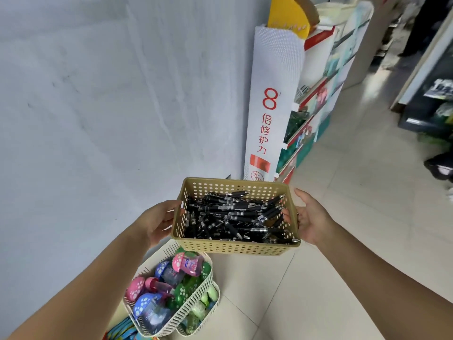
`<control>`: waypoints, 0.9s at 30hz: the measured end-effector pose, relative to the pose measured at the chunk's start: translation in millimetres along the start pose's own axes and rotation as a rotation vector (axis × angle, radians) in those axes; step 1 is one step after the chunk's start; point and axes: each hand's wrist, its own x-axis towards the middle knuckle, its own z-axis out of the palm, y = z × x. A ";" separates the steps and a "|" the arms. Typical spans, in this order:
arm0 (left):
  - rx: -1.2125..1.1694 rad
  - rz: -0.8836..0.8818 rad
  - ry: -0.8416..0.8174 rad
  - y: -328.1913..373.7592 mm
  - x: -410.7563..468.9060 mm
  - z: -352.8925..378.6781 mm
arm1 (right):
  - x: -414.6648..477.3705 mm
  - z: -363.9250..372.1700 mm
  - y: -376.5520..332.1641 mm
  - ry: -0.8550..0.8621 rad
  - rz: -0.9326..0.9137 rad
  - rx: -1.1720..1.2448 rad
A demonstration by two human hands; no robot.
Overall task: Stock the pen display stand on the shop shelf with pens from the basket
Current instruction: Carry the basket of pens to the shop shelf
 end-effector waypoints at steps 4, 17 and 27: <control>0.046 -0.003 -0.034 8.6 8.5 65.4 | 7.2 -53.3 -30.7 0.032 0.006 0.035; 0.199 0.039 -0.274 35.8 31.0 277.8 | -2.0 -220.7 -126.6 0.150 -0.087 0.258; 0.403 0.048 -0.537 46.6 45.8 424.5 | -39.4 -324.1 -135.6 0.318 -0.187 0.528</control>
